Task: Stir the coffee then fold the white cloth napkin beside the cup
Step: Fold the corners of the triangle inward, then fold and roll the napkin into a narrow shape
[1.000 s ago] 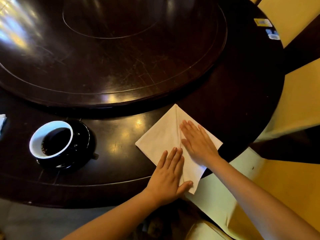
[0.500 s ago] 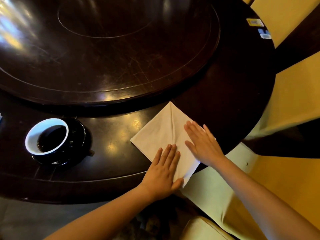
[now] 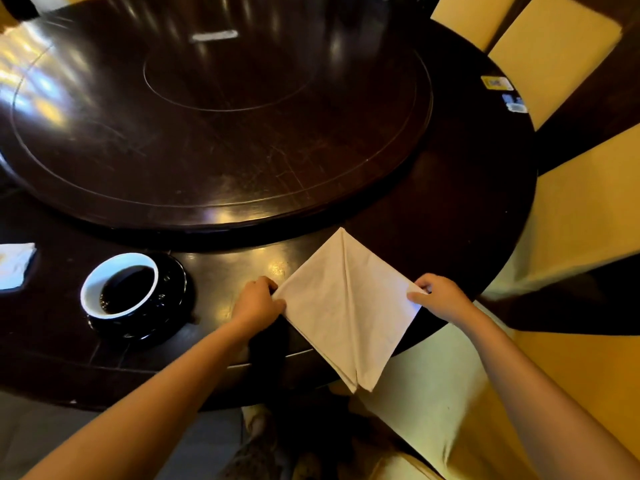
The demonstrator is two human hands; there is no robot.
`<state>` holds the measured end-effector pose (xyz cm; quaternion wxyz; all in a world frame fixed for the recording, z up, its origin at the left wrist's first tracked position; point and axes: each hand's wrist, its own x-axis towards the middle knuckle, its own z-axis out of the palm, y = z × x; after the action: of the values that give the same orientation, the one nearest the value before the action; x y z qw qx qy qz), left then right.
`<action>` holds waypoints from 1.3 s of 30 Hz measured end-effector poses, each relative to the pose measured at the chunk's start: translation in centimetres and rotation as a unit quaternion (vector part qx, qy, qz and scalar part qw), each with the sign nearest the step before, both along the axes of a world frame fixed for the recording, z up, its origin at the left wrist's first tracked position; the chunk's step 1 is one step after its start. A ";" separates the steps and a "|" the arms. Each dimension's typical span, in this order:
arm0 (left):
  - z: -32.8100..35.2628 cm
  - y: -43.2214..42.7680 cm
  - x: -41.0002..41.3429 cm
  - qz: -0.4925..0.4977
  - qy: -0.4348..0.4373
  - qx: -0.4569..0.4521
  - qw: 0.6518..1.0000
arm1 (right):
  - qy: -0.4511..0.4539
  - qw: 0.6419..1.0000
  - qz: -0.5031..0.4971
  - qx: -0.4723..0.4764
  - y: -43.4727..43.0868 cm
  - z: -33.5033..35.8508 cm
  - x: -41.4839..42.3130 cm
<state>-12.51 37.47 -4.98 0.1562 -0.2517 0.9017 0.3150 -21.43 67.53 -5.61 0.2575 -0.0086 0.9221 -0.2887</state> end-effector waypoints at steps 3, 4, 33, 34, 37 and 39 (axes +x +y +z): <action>0.9 -1.0 -0.8 0.009 -0.052 0.070 0.996 | -0.022 0.998 -0.036 -0.037 -0.1 0.8 0.1; 1.2 -1.3 -0.9 0.033 -0.053 0.118 0.991 | -0.032 0.996 -0.054 -0.066 -0.1 1.3 0.2; 12.8 -7.3 -2.0 -0.060 0.318 0.066 0.944 | 0.101 0.981 -0.014 -0.163 -4.2 16.8 -2.1; 13.0 -7.5 -1.6 -0.041 0.313 0.146 0.937 | 0.042 0.975 -0.020 -0.217 -4.0 16.9 -1.9; 12.6 -7.9 -0.3 0.033 0.293 0.330 0.897 | -0.108 0.930 -0.060 -0.347 -4.1 16.0 -1.5; 11.4 -8.1 -0.2 0.085 0.265 0.350 0.895 | -0.133 0.934 -0.085 -0.320 -4.9 14.7 -1.3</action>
<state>-12.69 29.34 6.42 -0.0382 -0.1641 0.7165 0.6770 -22.72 62.63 9.11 0.3355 0.0264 0.7354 -0.5881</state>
